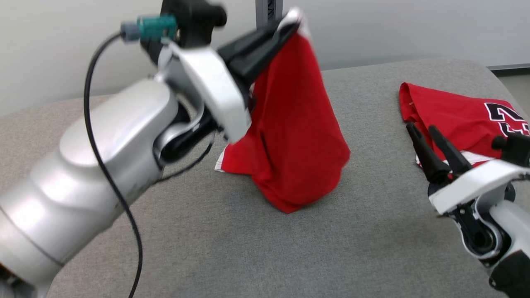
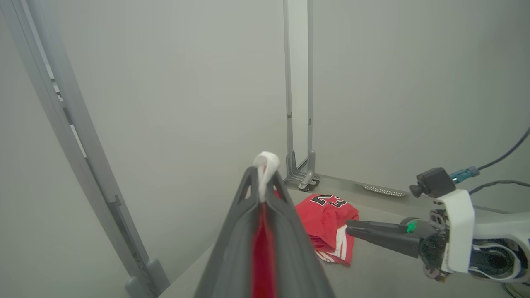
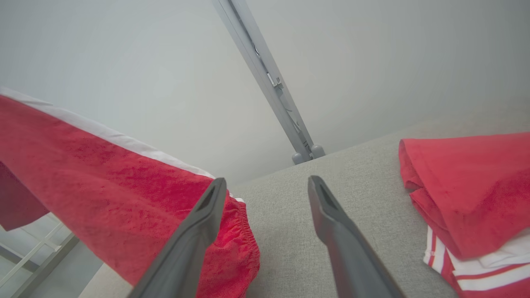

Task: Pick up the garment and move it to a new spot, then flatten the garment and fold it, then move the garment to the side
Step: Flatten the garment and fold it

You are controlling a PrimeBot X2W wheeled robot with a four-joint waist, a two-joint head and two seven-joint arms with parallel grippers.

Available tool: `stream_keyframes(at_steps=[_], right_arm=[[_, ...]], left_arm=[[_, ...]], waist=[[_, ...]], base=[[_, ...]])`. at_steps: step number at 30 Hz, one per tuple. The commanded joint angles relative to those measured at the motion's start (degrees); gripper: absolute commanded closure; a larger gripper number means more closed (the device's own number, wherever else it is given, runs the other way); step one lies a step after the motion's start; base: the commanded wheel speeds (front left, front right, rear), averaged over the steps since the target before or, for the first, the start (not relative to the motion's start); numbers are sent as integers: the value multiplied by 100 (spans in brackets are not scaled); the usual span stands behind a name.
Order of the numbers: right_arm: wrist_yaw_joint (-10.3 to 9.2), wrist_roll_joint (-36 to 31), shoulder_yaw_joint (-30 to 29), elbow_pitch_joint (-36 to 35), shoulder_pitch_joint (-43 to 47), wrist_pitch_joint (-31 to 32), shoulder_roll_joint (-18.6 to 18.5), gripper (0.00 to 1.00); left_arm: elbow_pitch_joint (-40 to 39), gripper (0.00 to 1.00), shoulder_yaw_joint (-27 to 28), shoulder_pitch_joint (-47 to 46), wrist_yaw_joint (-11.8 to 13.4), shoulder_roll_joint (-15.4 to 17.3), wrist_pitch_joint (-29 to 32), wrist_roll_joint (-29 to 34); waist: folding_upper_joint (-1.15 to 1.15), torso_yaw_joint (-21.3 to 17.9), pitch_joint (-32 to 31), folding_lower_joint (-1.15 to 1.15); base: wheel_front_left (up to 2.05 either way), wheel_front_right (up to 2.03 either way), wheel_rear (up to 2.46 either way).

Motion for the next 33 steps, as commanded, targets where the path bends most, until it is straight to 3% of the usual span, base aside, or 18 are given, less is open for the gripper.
stream_keyframes(at_steps=[1,5,11,14,22,24,26,33], right_arm=[[2,-120,-112,-62,158,-32,15,0],[2,-559,-626,-327,674,-29,156,0],[2,-979,-1214,-698,1372,-30,393,0],[2,-1128,-1412,-851,1644,-30,464,0],[2,-1346,-1589,-1123,2046,-30,507,0],[2,-1461,-1684,-1165,2127,-30,536,0],[2,-1762,-2024,-1267,2323,-30,651,0],[2,-2426,-2822,-1499,2780,-30,1158,0]], left_arm=[[-54,100,-68,154,-2,79,-26,-59],[-136,100,-402,811,7,418,-106,-104],[249,100,-663,2012,375,646,-399,91],[574,100,-699,2520,550,619,-609,124],[1593,100,-476,3292,712,337,-932,-72],[1887,100,-284,3414,854,243,-979,6],[1964,100,387,3565,1044,61,-996,288],[1521,100,2097,4419,1161,-289,-995,1364]], waist=[[0,15,4,0],[0,64,19,0],[0,170,108,0],[0,235,153,0],[0,314,197,0],[0,329,187,0],[0,357,178,0],[0,375,137,0]], base=[[0,0,0],[0,0,0],[0,0,0],[0,0,0],[0,0,0],[0,0,0],[0,0,0],[0,0,0]])
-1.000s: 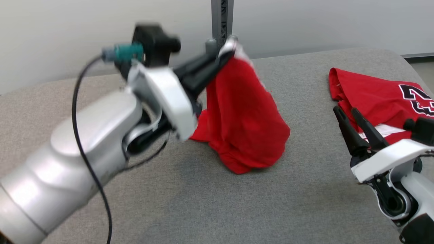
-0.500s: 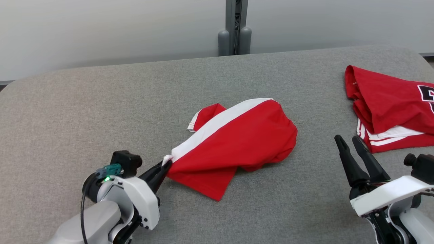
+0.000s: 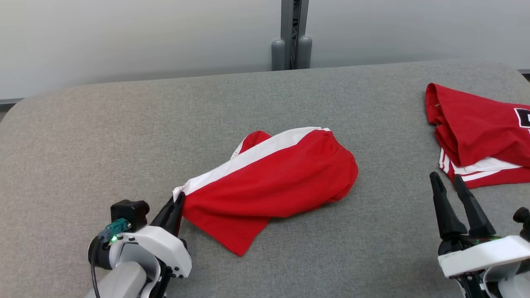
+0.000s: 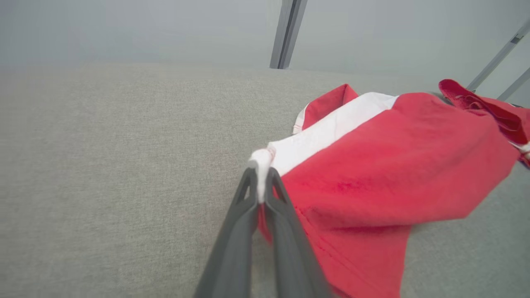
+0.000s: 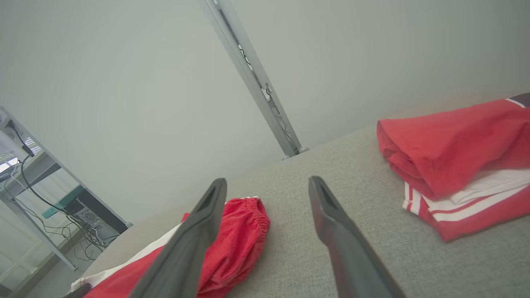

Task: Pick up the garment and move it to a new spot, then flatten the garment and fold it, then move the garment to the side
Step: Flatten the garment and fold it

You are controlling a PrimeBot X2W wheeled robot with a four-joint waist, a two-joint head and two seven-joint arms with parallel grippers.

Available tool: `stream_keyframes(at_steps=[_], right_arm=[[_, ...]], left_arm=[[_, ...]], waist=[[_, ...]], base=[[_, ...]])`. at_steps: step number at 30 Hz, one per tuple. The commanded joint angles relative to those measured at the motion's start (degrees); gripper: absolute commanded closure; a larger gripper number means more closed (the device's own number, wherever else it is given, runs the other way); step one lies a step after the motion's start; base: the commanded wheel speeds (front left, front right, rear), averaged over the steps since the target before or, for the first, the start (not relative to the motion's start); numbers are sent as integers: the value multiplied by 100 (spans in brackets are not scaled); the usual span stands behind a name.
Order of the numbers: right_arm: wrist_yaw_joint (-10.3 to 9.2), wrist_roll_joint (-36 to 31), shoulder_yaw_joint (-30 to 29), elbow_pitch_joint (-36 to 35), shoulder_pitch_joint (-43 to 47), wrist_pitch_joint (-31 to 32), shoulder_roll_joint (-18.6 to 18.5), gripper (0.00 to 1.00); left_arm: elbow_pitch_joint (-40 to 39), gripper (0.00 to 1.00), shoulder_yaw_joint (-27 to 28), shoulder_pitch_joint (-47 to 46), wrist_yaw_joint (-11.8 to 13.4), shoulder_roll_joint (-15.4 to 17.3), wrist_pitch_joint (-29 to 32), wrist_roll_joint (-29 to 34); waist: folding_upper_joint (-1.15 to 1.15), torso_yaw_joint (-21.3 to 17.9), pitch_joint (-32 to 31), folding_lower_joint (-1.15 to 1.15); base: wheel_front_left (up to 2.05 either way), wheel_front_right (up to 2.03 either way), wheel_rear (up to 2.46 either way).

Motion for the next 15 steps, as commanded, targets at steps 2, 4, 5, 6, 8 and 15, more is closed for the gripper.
stream_keyframes(at_steps=[2,4,5,6,8,15], right_arm=[[2,-186,-60,-15,89,-25,42,0],[2,-277,-58,-5,115,-25,90,0],[2,-296,-65,0,112,-25,101,0],[2,-323,-78,0,104,-25,103,0],[2,-362,-92,-1,88,-25,98,0],[2,-401,-130,-33,40,-25,62,0]], left_arm=[[-57,91,327,249,-79,-125,-22,286],[-4,27,517,376,-169,-213,-23,468],[55,0,585,413,-209,-262,-23,534],[83,0,642,423,-258,-307,-23,627],[131,0,775,446,-322,-393,-22,765],[-29,0,1322,491,-456,-575,-23,1153]], waist=[[0,-6,-16,0],[0,-8,-27,0],[0,-8,-30,0],[0,-8,-31,0],[0,-4,-28,0],[0,17,-38,0]], base=[[0,0,0],[0,0,0],[0,0,0],[0,0,0],[0,0,0],[0,0,0]])
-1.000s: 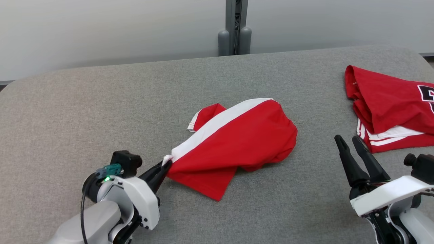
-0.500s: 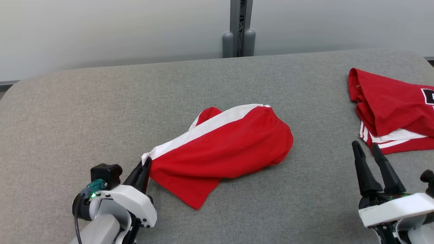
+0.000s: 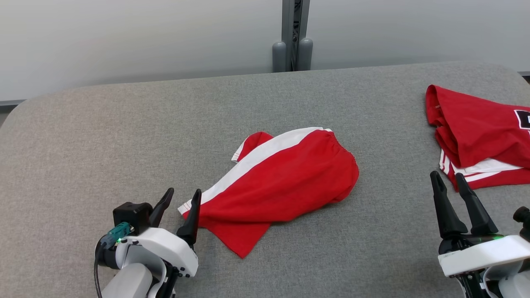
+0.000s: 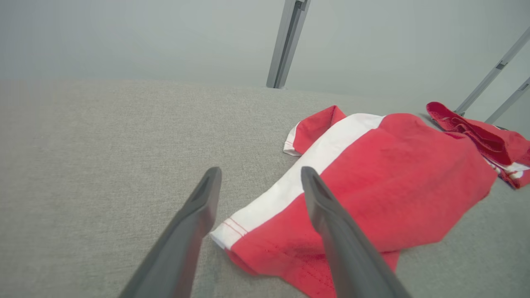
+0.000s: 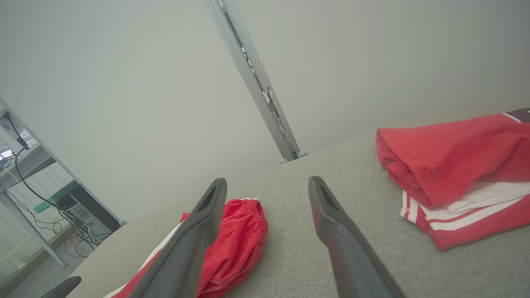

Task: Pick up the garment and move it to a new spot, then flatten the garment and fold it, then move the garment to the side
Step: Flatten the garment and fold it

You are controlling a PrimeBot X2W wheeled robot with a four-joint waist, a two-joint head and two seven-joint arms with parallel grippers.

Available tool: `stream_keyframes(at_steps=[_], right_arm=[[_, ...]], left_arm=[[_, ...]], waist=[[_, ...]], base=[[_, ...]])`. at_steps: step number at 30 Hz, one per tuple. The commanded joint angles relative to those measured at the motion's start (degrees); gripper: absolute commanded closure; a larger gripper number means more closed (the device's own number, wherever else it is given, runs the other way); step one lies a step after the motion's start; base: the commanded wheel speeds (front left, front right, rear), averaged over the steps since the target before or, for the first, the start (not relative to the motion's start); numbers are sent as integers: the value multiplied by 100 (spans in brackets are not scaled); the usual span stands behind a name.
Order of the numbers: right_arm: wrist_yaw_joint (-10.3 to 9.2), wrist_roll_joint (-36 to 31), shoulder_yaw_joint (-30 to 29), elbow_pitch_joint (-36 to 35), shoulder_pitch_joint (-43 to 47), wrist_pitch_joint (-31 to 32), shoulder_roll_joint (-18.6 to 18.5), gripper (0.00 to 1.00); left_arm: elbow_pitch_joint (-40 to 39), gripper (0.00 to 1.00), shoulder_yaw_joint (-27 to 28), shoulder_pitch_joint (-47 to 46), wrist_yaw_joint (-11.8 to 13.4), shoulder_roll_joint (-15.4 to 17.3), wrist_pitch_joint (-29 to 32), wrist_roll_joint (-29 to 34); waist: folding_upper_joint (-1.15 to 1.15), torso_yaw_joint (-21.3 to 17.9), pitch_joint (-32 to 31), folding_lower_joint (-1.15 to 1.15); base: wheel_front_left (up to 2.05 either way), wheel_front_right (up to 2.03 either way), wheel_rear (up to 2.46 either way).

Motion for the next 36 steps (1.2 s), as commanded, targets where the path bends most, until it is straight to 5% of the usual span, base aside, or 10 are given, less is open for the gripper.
stream_keyframes(at_steps=[1,21,36], right_arm=[[2,-26,-26,-10,-4,-25,-49,0],[2,213,265,317,-335,101,-210,0],[2,1568,620,1459,-2018,1433,-464,0]], left_arm=[[-47,0,98,81,-44,-6,-23,82],[197,0,566,169,-266,-377,-22,10],[106,0,499,-166,-404,-616,272,-291]], waist=[[0,3,-5,0],[0,191,9,0],[0,566,312,0]], base=[[0,0,0],[0,0,0],[0,0,0]])
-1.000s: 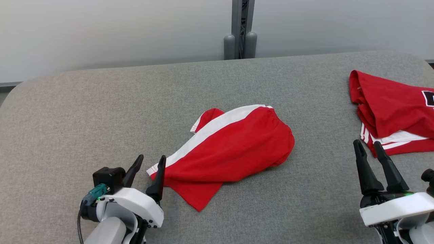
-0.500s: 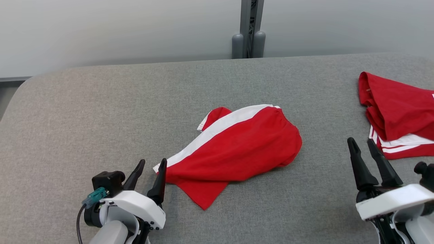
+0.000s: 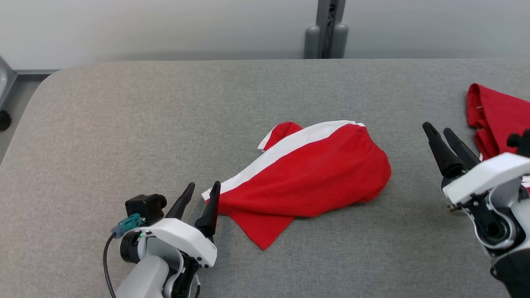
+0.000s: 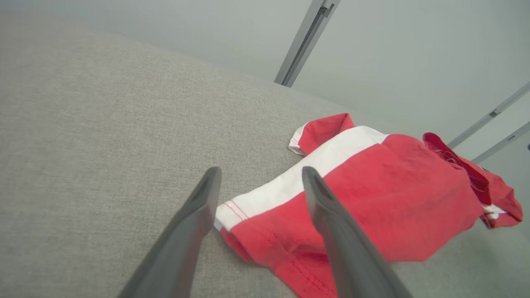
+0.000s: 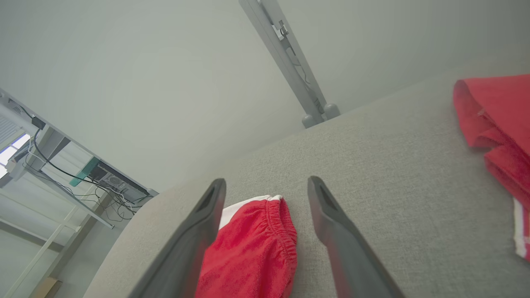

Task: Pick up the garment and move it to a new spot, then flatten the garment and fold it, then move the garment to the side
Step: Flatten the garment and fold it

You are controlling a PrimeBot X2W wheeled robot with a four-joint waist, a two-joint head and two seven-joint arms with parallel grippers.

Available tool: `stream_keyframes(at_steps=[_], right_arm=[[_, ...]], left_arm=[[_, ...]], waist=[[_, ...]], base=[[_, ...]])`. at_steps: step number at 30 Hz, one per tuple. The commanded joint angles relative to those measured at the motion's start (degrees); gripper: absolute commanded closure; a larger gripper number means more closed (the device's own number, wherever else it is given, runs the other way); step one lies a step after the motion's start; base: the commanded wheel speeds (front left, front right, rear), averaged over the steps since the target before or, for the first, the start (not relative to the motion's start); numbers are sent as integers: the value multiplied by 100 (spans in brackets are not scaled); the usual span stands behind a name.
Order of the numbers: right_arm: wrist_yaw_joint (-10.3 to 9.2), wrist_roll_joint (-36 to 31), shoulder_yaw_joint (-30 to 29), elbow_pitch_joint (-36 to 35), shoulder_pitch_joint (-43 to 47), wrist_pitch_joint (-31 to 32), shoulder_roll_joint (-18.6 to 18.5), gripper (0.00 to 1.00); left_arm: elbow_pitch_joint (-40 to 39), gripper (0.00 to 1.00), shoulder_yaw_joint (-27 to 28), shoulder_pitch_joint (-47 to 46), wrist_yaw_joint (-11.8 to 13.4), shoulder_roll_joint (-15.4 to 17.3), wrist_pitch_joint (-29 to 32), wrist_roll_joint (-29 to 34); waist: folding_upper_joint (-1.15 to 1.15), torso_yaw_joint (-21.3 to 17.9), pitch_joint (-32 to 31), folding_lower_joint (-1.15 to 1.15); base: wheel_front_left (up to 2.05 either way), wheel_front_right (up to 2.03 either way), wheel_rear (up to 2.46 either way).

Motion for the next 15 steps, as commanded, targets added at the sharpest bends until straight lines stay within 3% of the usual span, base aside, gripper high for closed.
stream_keyframes(at_steps=[1,15], right_arm=[[2,76,43,93,-127,103,-40,0],[2,910,552,1685,-1526,1083,-23,0]], left_arm=[[-10,0,-1,-107,-29,-1,14,-31],[-36,0,-206,-403,-70,-140,113,-63]], waist=[[0,81,58,0],[0,550,470,0]], base=[[0,0,0],[0,0,0]])
